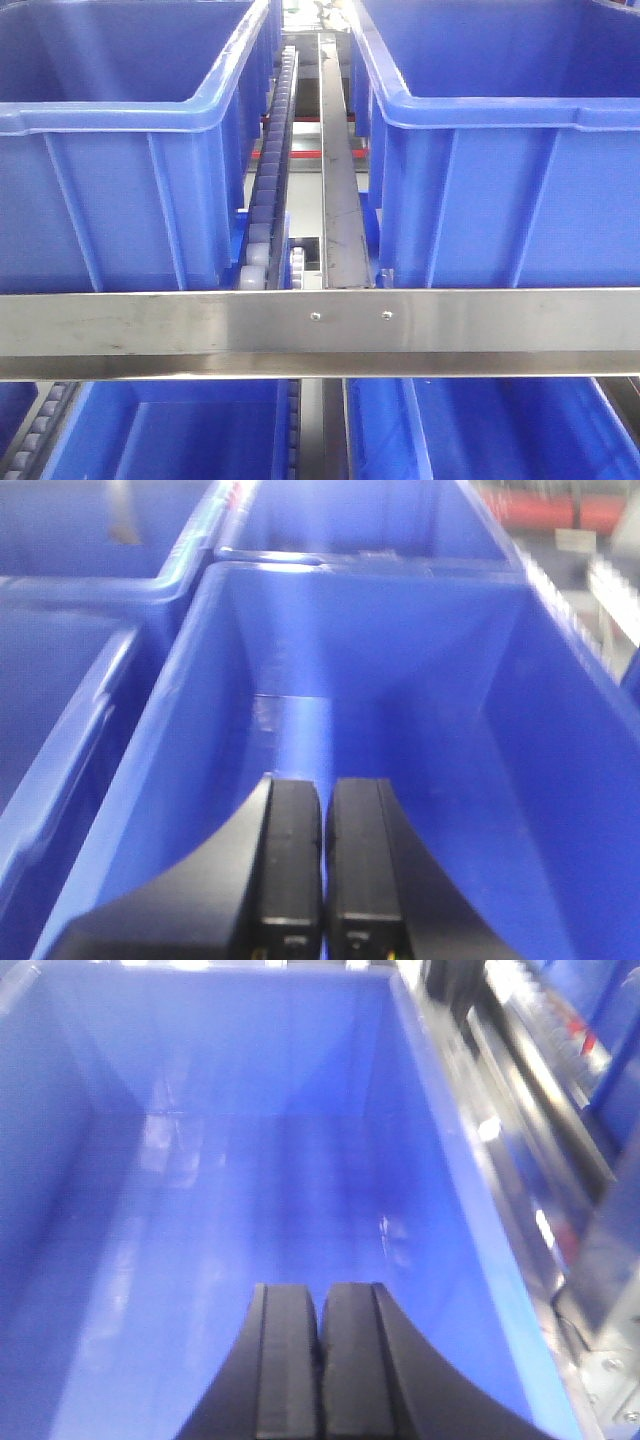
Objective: Pick and sort blue part to right shelf
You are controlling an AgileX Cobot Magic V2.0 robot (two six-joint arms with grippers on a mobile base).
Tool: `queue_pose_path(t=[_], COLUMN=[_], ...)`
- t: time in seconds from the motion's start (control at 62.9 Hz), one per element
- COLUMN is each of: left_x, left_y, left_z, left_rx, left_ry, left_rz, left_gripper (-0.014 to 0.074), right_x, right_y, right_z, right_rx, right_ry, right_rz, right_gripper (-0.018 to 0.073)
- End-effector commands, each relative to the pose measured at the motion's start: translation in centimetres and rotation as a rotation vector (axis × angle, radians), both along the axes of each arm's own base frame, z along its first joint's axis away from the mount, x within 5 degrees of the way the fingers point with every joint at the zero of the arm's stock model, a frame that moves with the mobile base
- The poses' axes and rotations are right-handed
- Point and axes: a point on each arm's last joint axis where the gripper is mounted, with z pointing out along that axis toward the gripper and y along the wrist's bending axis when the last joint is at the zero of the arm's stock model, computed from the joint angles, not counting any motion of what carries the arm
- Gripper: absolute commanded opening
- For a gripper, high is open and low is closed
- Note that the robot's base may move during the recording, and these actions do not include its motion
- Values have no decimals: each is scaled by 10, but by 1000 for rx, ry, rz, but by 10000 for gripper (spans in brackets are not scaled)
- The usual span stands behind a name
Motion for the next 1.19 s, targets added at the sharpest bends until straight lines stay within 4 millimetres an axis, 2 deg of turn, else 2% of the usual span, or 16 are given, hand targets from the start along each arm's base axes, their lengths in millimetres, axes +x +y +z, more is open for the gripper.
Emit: queue_pose_path(t=[0.0,0.27,0.461,0.588,1.177], left_x=[-19,-73,-99,-107,-107], left_y=[3,4,3,3,3], left_z=[10,-20,-25,-23,-23], left_rx=[-28,-31,-34,-35,-35], left_ry=[-138,-167,-206,-233,-233], left_rz=[30,14,-5,-9,-9], left_gripper=[124,124,123,123,123], right_x=[-19,-79,-109,-125,-130], right_y=[0,4,6,7,7], right_z=[15,-3,-12,-9,-7], right_rx=[-8,-14,-13,-15,-17], right_ry=[-189,-288,-276,-315,-341], right_rz=[-6,-6,-5,-4,-4], right_gripper=[46,46,46,46,46])
